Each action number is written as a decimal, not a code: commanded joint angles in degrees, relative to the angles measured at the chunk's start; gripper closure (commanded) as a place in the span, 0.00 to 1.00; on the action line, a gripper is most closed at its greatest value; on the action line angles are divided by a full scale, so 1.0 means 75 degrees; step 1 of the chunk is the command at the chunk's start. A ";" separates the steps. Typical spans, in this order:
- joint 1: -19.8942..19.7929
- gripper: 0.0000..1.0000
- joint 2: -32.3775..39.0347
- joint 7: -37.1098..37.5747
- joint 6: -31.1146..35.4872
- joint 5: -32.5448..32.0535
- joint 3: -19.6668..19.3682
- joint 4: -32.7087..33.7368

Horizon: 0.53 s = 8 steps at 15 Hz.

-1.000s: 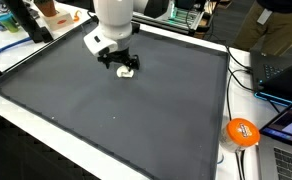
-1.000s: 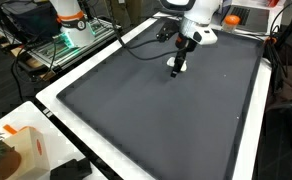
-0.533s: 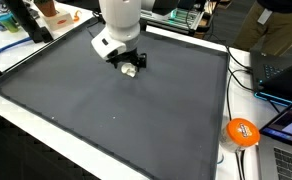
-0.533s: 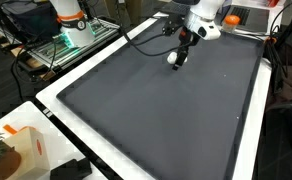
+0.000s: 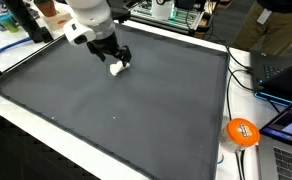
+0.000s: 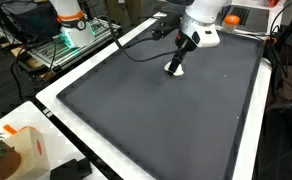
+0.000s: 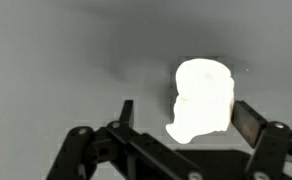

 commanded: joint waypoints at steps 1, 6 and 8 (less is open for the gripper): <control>-0.0491 0.00 -0.0828 -0.0808 -0.0165 0.0963 0.0385 -0.0478; -0.0401 0.00 -0.1301 -0.0587 -0.1099 0.1144 0.0209 -0.0120; -0.0318 0.00 -0.1086 -0.0254 -0.2159 0.1093 0.0159 0.0609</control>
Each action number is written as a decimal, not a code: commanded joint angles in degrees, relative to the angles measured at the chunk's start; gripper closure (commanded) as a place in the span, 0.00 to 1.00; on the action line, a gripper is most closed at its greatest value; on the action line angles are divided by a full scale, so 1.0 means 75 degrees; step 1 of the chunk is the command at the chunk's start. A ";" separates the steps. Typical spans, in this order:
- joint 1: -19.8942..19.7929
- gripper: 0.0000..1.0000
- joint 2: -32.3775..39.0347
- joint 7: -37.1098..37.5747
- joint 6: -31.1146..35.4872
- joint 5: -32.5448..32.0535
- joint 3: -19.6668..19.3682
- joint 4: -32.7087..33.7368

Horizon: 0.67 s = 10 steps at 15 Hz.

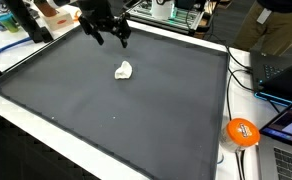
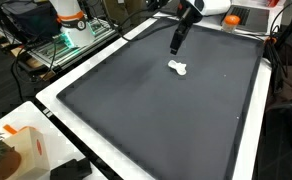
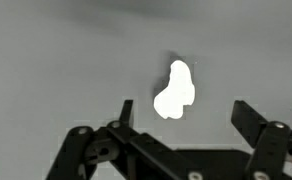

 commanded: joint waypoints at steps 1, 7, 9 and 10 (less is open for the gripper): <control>0.0069 0.00 0.0294 0.0310 -0.1703 0.0138 -0.0024 0.1060; 0.0145 0.00 0.1566 0.1339 -0.2908 0.0376 -0.0140 0.3102; 0.0144 0.00 0.2030 0.1737 -0.2928 0.0393 -0.0195 0.3543; 0.0135 0.00 0.1418 0.1360 -0.2647 0.0242 -0.0142 0.2846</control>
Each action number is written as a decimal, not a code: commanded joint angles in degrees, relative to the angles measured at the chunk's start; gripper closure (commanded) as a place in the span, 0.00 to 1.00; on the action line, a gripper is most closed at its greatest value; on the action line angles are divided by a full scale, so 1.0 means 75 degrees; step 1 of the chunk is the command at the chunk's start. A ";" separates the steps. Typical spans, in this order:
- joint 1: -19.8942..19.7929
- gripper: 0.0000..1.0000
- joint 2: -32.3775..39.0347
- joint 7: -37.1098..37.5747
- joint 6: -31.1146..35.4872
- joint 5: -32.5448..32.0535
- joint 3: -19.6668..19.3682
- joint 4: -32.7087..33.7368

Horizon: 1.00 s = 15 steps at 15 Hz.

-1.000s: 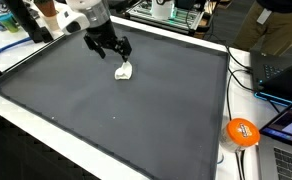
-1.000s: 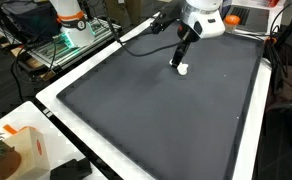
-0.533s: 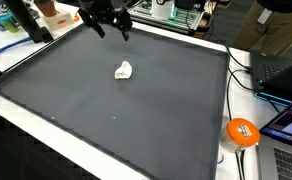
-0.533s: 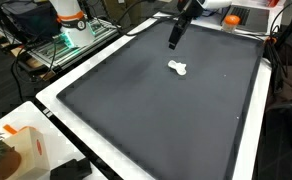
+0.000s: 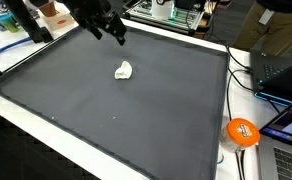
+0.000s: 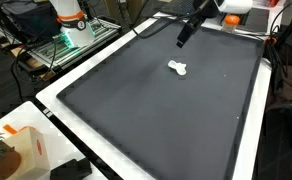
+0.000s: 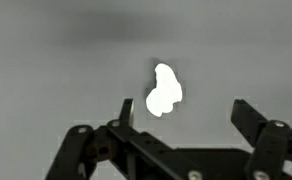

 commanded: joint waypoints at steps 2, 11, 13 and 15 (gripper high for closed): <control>0.0061 0.00 0.0392 0.0147 -0.0026 0.0046 -0.0111 0.0353; 0.0205 0.00 0.1931 0.1592 -0.0474 0.0110 -0.0294 0.1897; 0.0212 0.00 0.2334 0.1722 -0.0830 0.0110 -0.0319 0.2333; 0.0189 0.00 0.2712 0.1674 -0.1459 0.0115 -0.0306 0.2836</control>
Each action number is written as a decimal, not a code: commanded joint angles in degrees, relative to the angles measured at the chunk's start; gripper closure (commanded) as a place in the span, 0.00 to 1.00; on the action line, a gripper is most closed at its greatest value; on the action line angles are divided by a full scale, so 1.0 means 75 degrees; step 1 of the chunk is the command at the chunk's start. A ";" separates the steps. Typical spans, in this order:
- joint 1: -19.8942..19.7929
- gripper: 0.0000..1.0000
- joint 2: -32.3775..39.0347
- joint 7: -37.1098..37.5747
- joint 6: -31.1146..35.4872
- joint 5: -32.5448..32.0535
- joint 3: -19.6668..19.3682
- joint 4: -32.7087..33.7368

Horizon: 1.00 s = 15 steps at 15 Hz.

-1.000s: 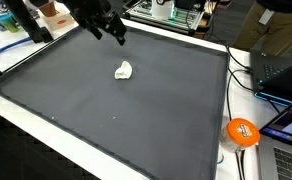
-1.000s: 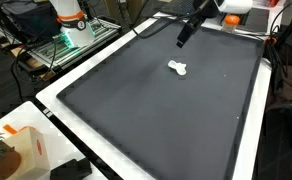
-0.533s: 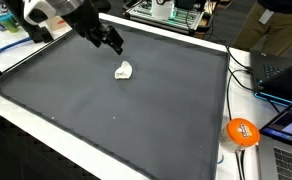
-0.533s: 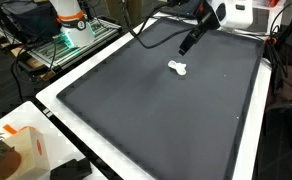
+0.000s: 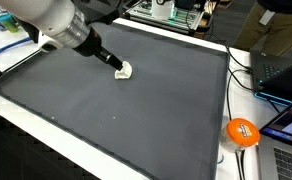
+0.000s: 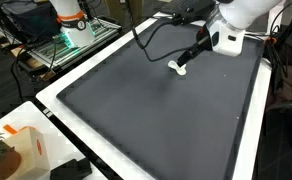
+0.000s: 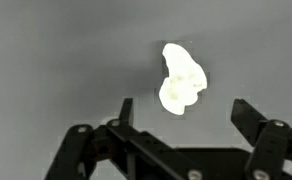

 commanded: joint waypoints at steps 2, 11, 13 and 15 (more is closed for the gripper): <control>-0.0016 0.00 0.1029 0.0045 -0.1271 0.0209 -0.0046 0.1496; -0.0087 0.00 0.2196 -0.0218 -0.2428 0.0501 0.0130 0.3167; -0.0086 0.00 0.2393 -0.0197 -0.2779 0.0534 0.0147 0.3461; -0.0081 0.00 0.2578 -0.0176 -0.3028 0.0564 0.0157 0.3740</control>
